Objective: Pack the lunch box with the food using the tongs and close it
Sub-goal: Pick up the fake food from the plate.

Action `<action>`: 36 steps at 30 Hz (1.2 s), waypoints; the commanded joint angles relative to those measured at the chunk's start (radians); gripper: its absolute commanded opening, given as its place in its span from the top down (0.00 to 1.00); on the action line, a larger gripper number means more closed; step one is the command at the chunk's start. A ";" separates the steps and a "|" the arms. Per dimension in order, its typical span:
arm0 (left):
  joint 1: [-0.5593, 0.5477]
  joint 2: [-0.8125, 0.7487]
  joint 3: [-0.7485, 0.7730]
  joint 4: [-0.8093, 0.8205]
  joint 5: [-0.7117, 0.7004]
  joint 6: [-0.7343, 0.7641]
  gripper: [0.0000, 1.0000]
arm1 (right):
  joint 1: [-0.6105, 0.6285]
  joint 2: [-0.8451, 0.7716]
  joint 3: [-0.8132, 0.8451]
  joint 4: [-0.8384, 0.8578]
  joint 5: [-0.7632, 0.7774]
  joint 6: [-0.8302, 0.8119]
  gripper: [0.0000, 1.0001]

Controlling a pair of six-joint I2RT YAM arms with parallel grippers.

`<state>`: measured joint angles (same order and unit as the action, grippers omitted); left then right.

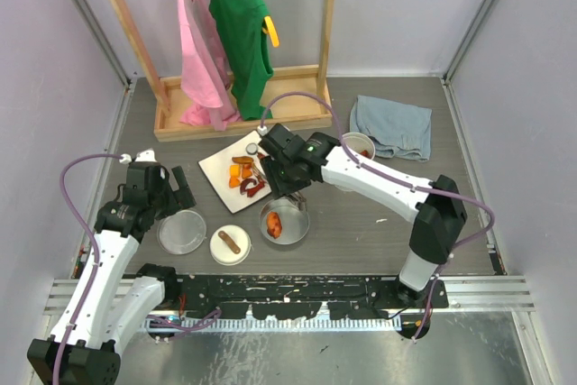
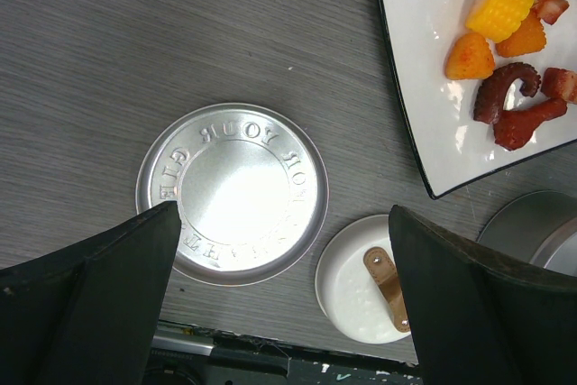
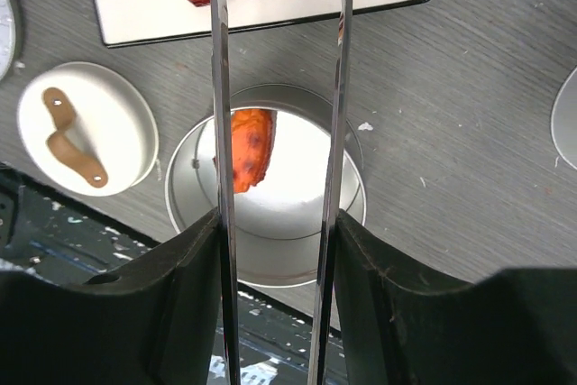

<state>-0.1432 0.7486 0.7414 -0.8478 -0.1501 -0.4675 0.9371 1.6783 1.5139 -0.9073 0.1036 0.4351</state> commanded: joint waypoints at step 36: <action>0.004 -0.008 0.011 0.041 -0.009 -0.003 0.00 | 0.012 0.160 0.097 -0.044 0.087 -0.025 0.54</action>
<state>-0.1432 0.7486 0.7414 -0.8474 -0.1505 -0.4671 0.9436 1.8568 1.5669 -0.9520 0.1741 0.3996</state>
